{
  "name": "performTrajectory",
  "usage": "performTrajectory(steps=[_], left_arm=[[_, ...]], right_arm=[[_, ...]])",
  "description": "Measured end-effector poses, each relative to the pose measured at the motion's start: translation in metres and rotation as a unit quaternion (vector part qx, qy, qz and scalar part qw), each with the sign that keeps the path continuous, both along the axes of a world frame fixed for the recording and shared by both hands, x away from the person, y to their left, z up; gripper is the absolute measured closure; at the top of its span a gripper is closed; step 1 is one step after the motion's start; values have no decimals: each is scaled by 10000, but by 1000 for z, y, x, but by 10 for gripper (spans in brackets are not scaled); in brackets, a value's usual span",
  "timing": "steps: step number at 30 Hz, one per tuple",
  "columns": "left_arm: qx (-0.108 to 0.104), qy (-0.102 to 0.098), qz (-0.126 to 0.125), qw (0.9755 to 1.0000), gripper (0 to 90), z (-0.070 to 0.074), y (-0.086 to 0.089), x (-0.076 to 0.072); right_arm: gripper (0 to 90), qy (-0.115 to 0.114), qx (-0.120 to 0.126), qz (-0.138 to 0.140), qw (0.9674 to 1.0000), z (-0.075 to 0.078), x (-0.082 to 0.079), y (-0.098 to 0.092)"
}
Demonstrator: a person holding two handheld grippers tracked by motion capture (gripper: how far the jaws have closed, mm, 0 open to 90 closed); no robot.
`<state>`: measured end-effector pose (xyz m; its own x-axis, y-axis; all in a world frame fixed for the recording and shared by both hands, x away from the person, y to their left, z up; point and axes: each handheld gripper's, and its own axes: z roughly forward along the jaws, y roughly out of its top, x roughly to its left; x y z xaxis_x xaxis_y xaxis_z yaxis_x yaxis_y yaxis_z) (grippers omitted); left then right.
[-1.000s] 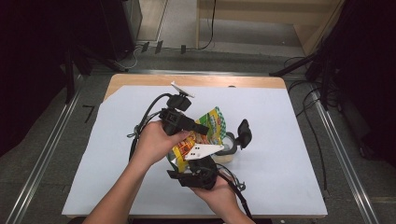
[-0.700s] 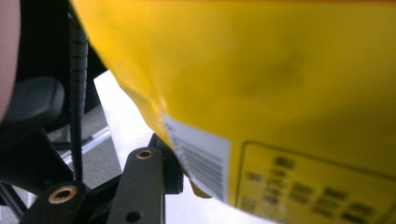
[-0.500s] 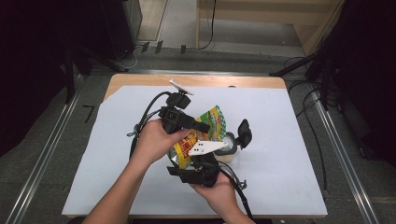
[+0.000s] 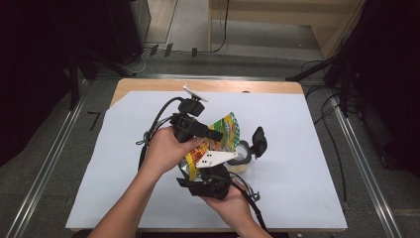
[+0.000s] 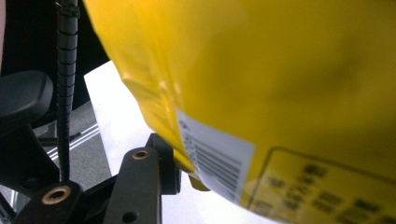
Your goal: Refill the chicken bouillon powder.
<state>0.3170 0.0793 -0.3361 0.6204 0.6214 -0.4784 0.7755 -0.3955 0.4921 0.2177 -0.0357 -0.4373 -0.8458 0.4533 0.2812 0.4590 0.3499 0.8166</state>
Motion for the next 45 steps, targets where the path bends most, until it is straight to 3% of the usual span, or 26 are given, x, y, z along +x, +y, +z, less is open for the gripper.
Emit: performTrajectory(steps=[45], left_arm=[[-49, 118, -14, 9999, 783, -3, 1, 9]], right_arm=[[637, 68, -41, -53, 10000, 4, 3, 1]])
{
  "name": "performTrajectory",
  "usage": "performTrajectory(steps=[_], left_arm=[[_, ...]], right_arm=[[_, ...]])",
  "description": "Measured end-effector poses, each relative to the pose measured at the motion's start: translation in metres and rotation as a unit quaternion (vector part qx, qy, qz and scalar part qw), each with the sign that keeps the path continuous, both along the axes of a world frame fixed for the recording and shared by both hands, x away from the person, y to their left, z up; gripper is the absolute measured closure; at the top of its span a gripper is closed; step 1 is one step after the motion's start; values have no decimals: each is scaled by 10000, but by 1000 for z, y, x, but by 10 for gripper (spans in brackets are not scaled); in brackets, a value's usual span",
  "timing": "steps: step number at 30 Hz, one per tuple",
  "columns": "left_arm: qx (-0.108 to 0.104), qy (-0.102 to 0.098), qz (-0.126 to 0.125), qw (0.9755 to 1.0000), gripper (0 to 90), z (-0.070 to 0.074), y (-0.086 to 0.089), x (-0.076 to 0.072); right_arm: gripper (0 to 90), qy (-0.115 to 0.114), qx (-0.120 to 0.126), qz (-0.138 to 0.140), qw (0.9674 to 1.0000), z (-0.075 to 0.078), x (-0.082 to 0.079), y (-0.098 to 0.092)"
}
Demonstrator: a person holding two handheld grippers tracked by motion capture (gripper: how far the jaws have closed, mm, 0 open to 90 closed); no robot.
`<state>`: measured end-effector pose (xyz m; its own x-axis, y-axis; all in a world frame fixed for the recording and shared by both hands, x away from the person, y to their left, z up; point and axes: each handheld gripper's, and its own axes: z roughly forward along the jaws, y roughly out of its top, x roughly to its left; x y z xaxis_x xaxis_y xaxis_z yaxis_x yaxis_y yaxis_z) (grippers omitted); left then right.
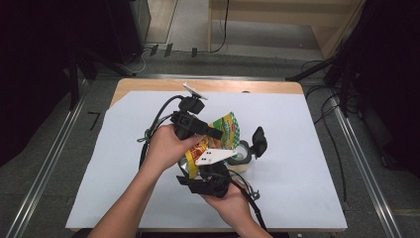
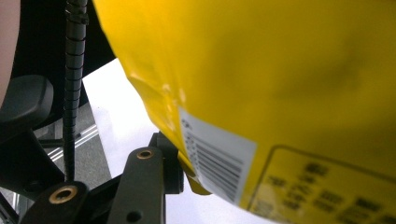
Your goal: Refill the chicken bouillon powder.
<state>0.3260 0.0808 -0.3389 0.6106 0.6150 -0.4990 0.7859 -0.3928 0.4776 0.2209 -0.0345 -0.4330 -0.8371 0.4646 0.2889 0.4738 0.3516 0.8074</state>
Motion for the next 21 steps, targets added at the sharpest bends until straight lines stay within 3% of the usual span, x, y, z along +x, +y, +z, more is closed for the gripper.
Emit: performTrajectory(steps=[21], left_arm=[[4, 8, 41, 10000, 784, 0, 0, 1]], right_arm=[[634, 7, -16, 22, 10000, 0, 1, 0]])
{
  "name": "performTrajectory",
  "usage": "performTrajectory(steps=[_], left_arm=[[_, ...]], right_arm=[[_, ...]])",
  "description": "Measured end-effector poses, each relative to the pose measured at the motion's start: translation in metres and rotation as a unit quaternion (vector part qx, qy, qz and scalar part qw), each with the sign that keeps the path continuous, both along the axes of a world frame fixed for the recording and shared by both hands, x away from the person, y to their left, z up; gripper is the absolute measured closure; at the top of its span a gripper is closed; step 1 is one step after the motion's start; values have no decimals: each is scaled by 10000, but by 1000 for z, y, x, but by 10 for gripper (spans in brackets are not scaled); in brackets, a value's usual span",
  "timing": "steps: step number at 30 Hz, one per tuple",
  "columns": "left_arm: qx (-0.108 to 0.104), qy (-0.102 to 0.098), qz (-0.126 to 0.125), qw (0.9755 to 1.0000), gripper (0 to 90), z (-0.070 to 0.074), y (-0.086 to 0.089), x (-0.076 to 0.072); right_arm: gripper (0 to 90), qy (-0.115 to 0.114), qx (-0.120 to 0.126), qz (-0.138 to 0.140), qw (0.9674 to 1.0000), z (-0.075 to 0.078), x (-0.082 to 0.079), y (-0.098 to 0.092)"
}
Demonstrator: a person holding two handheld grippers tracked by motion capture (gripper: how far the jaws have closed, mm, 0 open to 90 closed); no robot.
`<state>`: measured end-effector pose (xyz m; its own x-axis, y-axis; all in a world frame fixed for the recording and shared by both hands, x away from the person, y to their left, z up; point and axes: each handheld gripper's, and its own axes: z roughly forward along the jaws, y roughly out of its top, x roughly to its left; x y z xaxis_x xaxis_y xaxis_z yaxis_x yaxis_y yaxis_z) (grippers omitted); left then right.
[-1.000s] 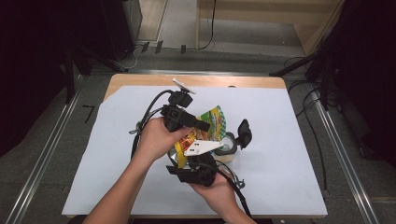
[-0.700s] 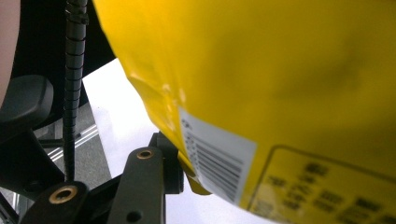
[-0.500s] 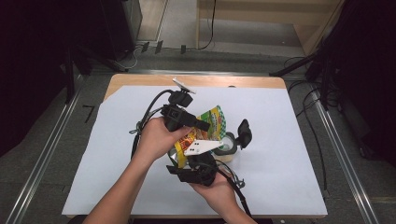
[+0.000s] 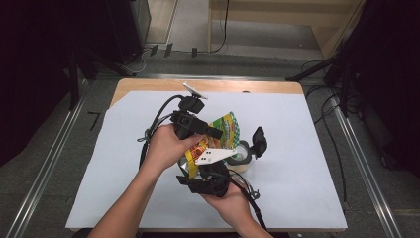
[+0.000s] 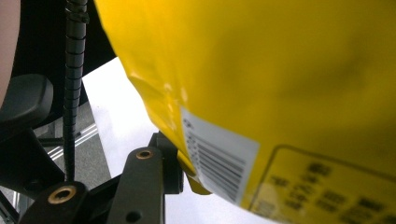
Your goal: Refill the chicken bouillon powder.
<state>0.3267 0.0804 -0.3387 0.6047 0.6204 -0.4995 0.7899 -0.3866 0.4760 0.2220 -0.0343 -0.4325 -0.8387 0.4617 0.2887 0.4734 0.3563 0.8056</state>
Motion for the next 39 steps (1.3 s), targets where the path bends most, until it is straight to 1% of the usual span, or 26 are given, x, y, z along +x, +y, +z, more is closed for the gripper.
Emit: performTrajectory(steps=[6, 8, 11, 20, 39], left_arm=[[6, -23, 6, 10000, 784, 1, 0, 0], [26, -32, 15, 10000, 785, 1, 1, 0], [30, -37, 21, 10000, 786, 1, 1, 0], [44, -65, 14, 10000, 786, 2, 0, 0], [1, -7, 34, 10000, 788, 1, 1, 2]], right_arm=[[628, 1, 4, 5, 10000, 0, 0, 0], [622, -58, -40, -5, 10000, 0, -1, 1], [623, -85, -67, 8, 9999, 1, -1, 1], [623, -90, -39, -6, 10000, 1, -1, 1], [626, -85, -74, -13, 9999, 2, -1, 1]])
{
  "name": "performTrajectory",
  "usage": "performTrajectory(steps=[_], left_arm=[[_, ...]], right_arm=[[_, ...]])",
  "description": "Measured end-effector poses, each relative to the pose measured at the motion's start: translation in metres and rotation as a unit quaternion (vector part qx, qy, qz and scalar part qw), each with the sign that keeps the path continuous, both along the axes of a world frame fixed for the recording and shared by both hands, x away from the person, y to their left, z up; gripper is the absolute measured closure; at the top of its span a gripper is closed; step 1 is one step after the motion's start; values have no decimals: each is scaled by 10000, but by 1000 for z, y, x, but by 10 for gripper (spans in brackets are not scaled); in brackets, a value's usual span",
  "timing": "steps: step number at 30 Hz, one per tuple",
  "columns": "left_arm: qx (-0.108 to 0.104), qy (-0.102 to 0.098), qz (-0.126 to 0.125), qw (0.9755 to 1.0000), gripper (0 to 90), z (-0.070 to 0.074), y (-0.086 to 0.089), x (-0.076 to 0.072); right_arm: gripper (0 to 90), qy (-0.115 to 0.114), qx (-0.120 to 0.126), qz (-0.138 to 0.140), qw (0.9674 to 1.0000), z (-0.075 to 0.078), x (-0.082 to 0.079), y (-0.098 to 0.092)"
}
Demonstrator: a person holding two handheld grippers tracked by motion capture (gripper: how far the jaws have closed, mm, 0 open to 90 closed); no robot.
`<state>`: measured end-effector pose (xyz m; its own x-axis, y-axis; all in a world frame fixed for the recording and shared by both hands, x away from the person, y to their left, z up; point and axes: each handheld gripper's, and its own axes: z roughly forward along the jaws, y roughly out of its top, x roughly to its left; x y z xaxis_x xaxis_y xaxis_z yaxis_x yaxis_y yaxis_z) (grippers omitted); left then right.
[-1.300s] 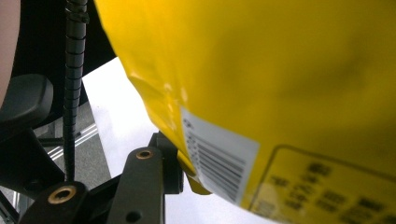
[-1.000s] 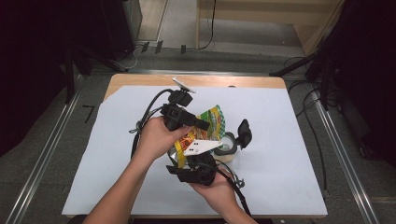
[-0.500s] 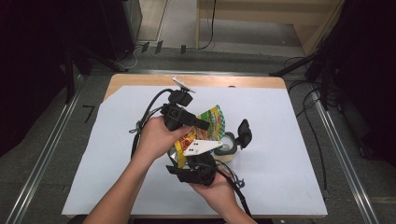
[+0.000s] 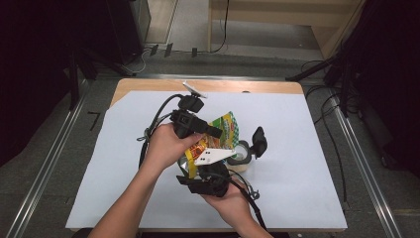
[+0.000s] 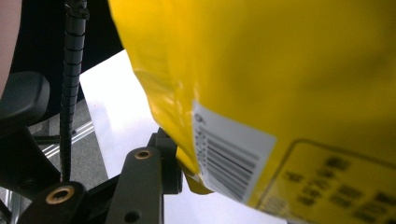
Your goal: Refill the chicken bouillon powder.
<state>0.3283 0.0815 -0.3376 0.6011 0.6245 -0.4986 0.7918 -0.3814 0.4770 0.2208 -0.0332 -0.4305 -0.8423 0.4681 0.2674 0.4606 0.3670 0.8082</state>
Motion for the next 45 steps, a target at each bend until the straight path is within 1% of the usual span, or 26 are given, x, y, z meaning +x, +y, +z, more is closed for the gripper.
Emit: performTrajectory(steps=[17, 45], left_arm=[[-63, 58, 28, 10000, 789, -1, 3, 3], [-82, 82, 35, 9999, 789, -1, 4, 3]], right_arm=[[627, 0, -53, 10, 10000, 2, 0, 0], [626, -20, -85, 37, 10000, 4, 0, 0]])
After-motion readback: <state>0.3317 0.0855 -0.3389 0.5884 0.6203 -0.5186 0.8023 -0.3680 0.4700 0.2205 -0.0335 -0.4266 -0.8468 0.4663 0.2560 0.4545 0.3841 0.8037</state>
